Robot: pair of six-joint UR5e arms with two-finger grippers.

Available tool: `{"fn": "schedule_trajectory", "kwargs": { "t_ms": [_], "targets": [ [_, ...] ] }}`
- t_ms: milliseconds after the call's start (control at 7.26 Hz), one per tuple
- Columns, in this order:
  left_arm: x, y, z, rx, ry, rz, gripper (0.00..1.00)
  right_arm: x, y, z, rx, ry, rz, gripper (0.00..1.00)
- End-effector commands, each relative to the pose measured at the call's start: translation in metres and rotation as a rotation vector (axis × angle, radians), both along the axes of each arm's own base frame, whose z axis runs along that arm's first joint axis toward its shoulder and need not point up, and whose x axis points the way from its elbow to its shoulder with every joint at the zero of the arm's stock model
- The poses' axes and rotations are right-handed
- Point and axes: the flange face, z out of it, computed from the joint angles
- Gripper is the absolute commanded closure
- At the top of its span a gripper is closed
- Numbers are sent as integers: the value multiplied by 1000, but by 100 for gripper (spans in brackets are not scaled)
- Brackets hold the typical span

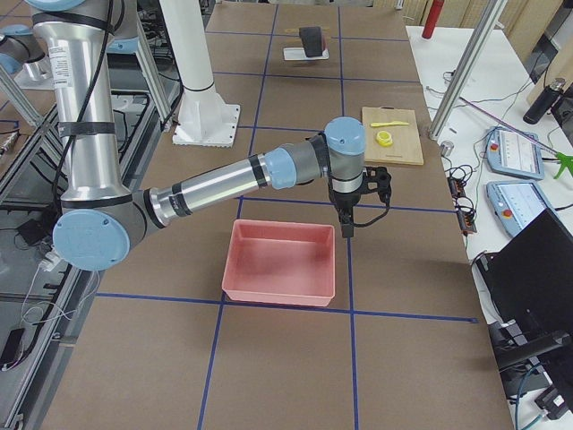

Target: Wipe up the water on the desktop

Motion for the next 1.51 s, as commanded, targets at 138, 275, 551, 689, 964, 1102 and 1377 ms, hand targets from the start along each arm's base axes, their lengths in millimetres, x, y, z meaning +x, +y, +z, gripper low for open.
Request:
{"fn": "schedule_trajectory", "kwargs": {
  "t_ms": [138,275,551,689,964,1102,1377],
  "targets": [
    [3,-7,-7,0,5,1,2,-1,-1,0,-2,-7,-1,0],
    [3,-10,-5,-22,10,-13,2,-1,-1,0,-2,-7,1,0],
    [3,-6,9,-31,9,-7,2,-1,0,-3,1,-9,1,0],
    [5,-7,6,-29,14,-7,2,-1,0,-2,-1,-10,1,0],
    [8,-12,-9,-3,21,-2,2,0,1,2,-4,1,3,0],
    [9,-14,-13,9,23,1,2,0,2,5,-10,3,4,0],
    [19,-16,-14,-17,33,-18,2,0,3,1,-3,-1,4,0]
  ]
}}
